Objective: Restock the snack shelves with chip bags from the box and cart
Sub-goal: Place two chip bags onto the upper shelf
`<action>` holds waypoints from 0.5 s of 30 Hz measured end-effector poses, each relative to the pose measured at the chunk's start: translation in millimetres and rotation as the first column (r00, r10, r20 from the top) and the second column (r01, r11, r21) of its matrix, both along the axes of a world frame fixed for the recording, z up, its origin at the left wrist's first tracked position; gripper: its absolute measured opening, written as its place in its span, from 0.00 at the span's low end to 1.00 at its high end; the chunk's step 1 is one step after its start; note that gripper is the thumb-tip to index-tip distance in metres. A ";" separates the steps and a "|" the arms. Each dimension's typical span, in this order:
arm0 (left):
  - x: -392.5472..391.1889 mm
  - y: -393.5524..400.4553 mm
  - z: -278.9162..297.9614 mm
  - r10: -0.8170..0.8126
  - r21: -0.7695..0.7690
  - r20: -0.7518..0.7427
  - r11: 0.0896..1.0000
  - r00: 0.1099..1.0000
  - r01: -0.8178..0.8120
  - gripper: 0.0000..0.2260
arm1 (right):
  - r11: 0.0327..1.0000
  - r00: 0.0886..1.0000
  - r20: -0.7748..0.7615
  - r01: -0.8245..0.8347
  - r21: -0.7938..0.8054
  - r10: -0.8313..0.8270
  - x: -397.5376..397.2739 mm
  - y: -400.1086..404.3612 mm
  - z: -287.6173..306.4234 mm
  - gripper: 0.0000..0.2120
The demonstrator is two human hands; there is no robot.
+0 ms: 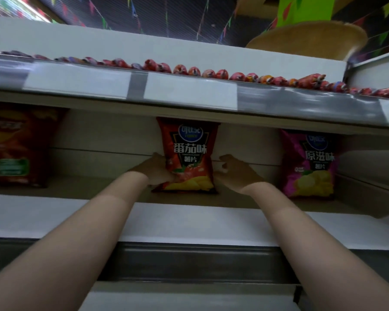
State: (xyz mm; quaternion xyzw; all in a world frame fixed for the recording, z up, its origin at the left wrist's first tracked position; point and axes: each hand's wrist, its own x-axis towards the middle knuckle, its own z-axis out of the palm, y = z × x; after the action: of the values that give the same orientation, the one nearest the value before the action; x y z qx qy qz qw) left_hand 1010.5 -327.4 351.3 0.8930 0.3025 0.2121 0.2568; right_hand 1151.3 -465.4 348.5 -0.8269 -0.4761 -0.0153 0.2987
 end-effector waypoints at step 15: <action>-245.8 -28.6 -9.3 0.122 -0.112 0.668 0.992 0.734 -0.062 0.05 | 0.714 0.754 0.158 -0.655 0.248 0.638 -244.6 67.9 11.6 0.04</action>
State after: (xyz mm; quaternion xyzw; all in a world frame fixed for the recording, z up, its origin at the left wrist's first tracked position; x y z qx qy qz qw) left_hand 764.7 -356.0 342.0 0.7287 0.2415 0.5201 0.3744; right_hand 906.7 -397.5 360.0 -0.5548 -0.7363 -0.0041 0.3874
